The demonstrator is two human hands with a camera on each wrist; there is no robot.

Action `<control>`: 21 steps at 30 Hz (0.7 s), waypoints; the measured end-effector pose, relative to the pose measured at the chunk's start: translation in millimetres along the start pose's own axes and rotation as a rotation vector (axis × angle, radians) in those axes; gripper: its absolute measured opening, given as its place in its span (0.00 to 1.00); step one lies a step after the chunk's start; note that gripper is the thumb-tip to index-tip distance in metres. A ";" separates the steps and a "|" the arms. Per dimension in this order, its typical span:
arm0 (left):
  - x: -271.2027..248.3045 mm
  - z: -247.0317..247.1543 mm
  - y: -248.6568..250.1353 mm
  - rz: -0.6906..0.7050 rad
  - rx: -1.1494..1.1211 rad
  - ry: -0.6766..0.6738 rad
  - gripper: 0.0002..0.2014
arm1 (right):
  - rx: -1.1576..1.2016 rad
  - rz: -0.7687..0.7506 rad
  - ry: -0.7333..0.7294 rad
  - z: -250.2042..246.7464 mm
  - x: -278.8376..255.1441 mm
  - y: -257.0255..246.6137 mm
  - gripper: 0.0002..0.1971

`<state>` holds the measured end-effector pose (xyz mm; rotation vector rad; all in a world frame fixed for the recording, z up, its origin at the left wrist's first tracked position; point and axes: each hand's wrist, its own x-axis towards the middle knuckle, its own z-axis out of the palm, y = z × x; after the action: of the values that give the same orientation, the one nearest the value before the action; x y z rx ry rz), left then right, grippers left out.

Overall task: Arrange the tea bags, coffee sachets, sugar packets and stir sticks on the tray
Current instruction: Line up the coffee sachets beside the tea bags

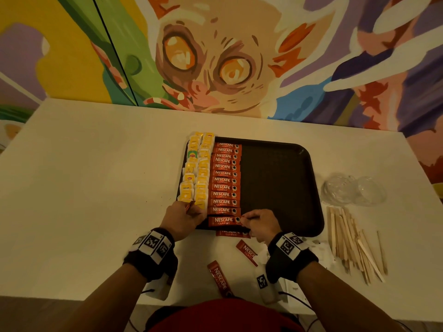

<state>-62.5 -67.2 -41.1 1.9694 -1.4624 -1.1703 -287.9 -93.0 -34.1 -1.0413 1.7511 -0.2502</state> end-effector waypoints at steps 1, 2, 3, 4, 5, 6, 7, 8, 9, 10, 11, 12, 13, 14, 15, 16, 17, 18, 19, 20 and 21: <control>0.1 -0.7 -0.8 -0.006 -0.002 -0.006 0.08 | -0.007 0.013 -0.002 0.5 0.7 -0.4 0.02; 0.1 -1.6 -1.2 -0.011 -0.002 -0.006 0.07 | -0.016 0.023 -0.006 1.0 1.2 -1.1 0.02; 0.0 -2.4 -1.6 -0.012 0.001 -0.004 0.07 | -0.029 0.030 -0.009 1.5 1.6 -2.3 0.02; -0.5 -3.2 -1.3 -0.011 0.006 -0.001 0.07 | -0.047 0.038 -0.011 1.4 1.1 -4.1 0.03; -1.0 -4.0 -0.6 -0.009 0.009 0.001 0.07 | -0.065 0.043 -0.011 1.4 1.0 -5.5 0.03; -1.7 -4.5 -0.1 -0.005 0.008 0.000 0.07 | -0.079 0.046 -0.012 1.4 1.1 -6.9 0.04; -2.3 -4.8 0.5 -0.003 0.005 -0.001 0.07 | -0.086 0.047 -0.014 1.5 1.7 -7.6 0.04; -2.9 -5.0 1.1 -0.001 -0.001 -0.003 0.07 | -0.090 0.049 -0.016 1.6 1.9 -8.4 0.05; -3.4 -5.2 1.7 0.000 -0.006 -0.005 0.08 | -0.094 0.050 -0.016 1.8 2.0 -8.9 0.05; -3.8 -5.3 2.0 0.000 -0.011 -0.008 0.08 | -0.099 0.048 -0.014 2.0 1.8 -9.3 0.04; -4.0 -5.3 2.3 -0.003 -0.016 -0.012 0.08 | -0.103 0.041 -0.011 2.3 2.2 -8.9 0.04; -4.5 -5.5 2.6 -0.007 -0.022 -0.015 0.08 | -0.104 0.032 -0.007 2.4 2.4 -8.5 0.05; -5.0 -5.7 3.2 -0.009 -0.025 -0.018 0.08 | -0.105 0.023 -0.001 2.5 2.7 -8.0 0.06; -5.5 -5.8 3.7 -0.006 -0.027 -0.018 0.06 | -0.111 0.015 0.007 2.3 2.4 -7.8 0.06; -6.0 -5.9 4.0 -0.002 -0.028 -0.016 0.05 | -0.124 0.011 0.015 2.2 2.3 -7.4 0.07; -6.5 -5.8 3.9 0.002 -0.031 -0.016 0.04 | -0.136 0.006 0.023 2.1 2.0 -7.2 0.08; -7.1 -5.8 3.8 0.005 -0.032 -0.018 0.03 | -0.142 0.001 0.030 2.4 2.0 -6.8 0.09; -7.3 -5.7 3.3 0.008 -0.034 -0.024 0.03 | -0.142 -0.004 0.036 2.6 1.8 -6.7 0.09; -7.1 -5.6 2.5 0.009 -0.033 -0.033 0.03 | -0.138 -0.008 0.039 2.8 2.0 -6.3 0.09; -7.2 -5.4 2.0 0.011 -0.030 -0.045 0.03 | -0.135 -0.009 0.041 3.1 1.8 -6.1 0.09; -7.4 -5.1 1.7 0.016 -0.025 -0.059 0.03 | -0.139 -0.011 0.041 3.2 1.7 -5.8 0.10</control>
<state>-60.0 -61.7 -34.3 1.9183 -1.4831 -1.2437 -282.3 -96.8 -33.1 -1.1525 1.8206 -0.1587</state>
